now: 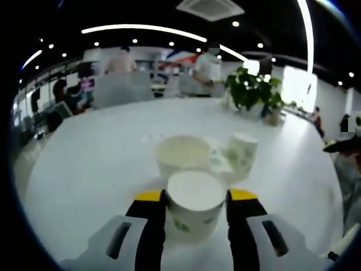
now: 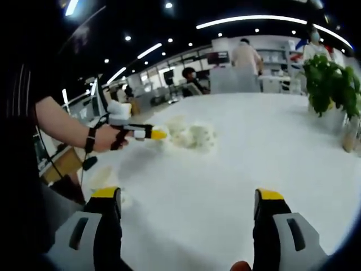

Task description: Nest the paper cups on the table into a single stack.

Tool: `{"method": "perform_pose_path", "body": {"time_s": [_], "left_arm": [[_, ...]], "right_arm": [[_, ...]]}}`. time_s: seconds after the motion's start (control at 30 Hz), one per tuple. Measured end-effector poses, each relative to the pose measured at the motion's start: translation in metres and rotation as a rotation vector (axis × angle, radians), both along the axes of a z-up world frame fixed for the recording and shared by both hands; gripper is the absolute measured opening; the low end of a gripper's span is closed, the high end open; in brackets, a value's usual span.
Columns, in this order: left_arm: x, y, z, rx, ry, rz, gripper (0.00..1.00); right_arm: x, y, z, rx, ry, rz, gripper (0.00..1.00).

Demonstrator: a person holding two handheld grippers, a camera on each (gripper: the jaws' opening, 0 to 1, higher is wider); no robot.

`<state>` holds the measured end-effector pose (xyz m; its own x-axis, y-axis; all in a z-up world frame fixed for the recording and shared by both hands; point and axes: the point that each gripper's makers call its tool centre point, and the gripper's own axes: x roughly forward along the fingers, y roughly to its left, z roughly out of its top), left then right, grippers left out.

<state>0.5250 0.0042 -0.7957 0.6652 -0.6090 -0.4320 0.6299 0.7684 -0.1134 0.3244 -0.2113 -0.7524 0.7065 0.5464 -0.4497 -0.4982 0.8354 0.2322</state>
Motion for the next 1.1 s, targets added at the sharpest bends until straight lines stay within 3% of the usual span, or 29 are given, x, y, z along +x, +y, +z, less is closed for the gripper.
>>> {"method": "perform_pose_path", "body": {"time_s": [0.43,0.87,1.1], "left_arm": [[-0.006,0.0,0.001,0.006,-0.002,-0.026,0.38],[-0.019,0.0,0.026,-0.022,-0.015,-0.034,0.37],[-0.037,-0.004,0.046,-0.038,-0.022,-0.075,0.37]], "right_arm": [[0.0,0.004,0.0,0.001,0.003,0.001,0.96],[-0.001,0.009,0.008,0.0,-0.017,0.012,0.96],[-0.003,0.014,0.013,0.006,-0.025,0.01,0.96]]}}
